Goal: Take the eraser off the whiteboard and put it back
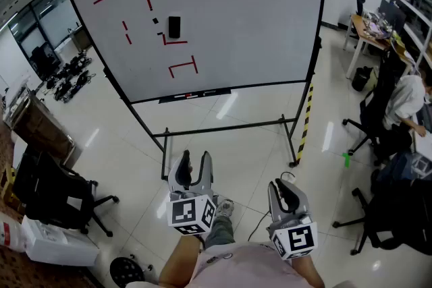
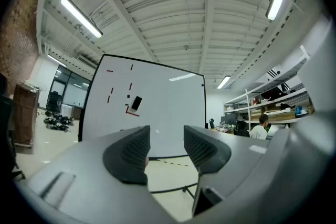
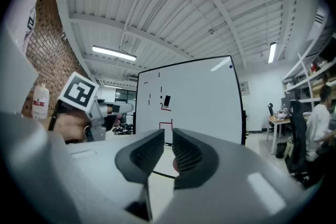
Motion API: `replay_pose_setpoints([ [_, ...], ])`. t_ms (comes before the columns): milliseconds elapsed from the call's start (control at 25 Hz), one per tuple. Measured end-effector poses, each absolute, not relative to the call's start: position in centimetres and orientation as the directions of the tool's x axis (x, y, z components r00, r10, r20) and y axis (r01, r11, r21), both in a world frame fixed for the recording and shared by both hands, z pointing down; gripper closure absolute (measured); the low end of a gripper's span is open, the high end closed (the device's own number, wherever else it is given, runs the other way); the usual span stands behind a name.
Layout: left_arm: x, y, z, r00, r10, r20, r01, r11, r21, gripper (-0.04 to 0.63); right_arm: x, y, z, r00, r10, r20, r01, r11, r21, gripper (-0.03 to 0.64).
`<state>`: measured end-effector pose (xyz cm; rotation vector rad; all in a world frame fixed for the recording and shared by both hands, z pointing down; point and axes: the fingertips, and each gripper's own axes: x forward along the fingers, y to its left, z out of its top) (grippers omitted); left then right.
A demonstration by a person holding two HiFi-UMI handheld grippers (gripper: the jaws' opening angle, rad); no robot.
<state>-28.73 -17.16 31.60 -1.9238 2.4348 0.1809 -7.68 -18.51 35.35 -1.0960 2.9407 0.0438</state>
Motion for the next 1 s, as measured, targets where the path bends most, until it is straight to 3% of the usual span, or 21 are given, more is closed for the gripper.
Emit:
replay_pose_setpoints([
  [200,-39.5,-28.0,27.8,-0.226,-0.967,-0.119,-0.974,0.223,0.034,0.268,-13.8,-23.9,35.2,-0.748,-0.662,0.049,-0.661,0.749,0.041,0.564],
  [360,-48.4,-38.6,25.4,-0.228,-0.967,-0.112,-0.973,0.231,-0.018,0.216,-18.8,-29.6,34.3,-0.717,-0.694,0.062,-0.691,0.720,0.065,0.563],
  [640,-59.7,-53.4,23.1,-0.280,-0.951,-0.130,-0.950,0.294,-0.107,0.207,-25.4,-37.5,34.5,-0.698,-0.710,0.093,-0.708,0.704,0.064,0.566],
  [1000,-64.9,-59.9,23.4,-0.352,-0.927,-0.129,-0.917,0.369,-0.148,0.207,-28.1,-42.3,35.8,-0.680,-0.720,0.139,-0.723,0.690,0.036,0.575],
])
